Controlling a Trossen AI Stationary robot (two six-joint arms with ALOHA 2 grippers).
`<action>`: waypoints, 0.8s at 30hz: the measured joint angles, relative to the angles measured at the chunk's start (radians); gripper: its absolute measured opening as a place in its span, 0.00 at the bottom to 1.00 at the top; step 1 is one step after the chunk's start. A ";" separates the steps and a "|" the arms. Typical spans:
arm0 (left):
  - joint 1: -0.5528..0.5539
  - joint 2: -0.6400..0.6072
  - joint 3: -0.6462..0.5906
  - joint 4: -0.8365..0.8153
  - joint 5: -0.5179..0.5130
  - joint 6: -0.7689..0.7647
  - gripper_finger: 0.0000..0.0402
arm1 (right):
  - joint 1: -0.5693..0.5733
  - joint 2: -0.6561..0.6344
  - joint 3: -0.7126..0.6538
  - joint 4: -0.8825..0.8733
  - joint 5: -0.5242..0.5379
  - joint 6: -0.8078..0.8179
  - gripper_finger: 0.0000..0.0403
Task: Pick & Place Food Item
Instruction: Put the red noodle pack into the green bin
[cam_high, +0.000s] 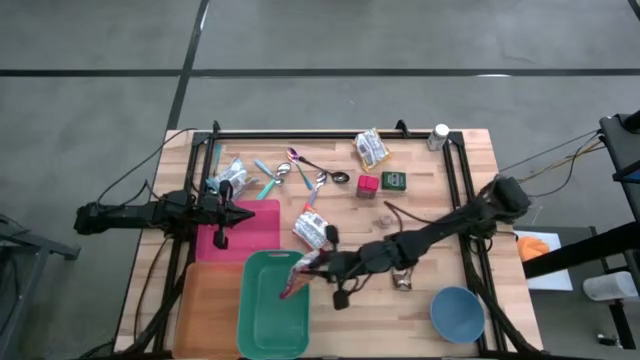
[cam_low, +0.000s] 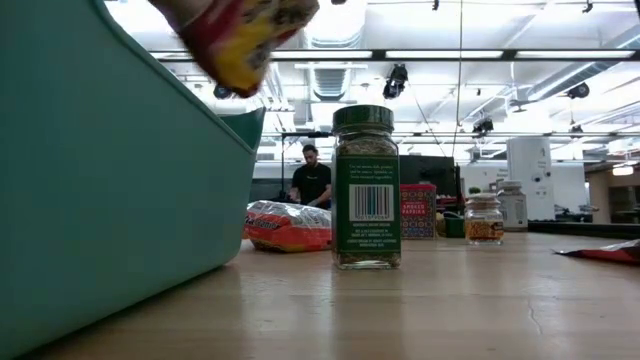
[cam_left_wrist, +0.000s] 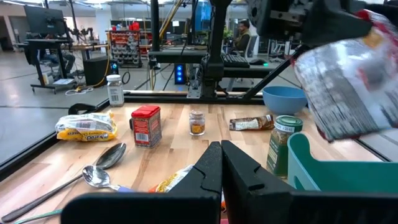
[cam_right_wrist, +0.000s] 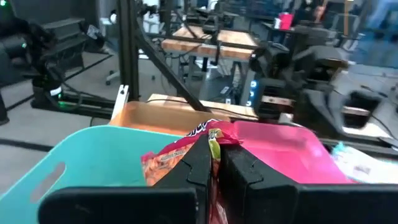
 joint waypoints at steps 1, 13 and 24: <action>0.000 0.000 0.000 0.000 0.000 0.000 0.00 | -0.005 0.025 0.022 0.000 -0.013 -0.006 0.03; 0.000 0.006 0.000 0.000 0.000 0.000 0.00 | -0.038 0.259 0.196 -0.045 -0.069 -0.011 0.03; 0.000 0.006 0.000 0.000 0.000 0.000 0.00 | -0.067 0.315 0.181 -0.089 -0.070 0.086 0.03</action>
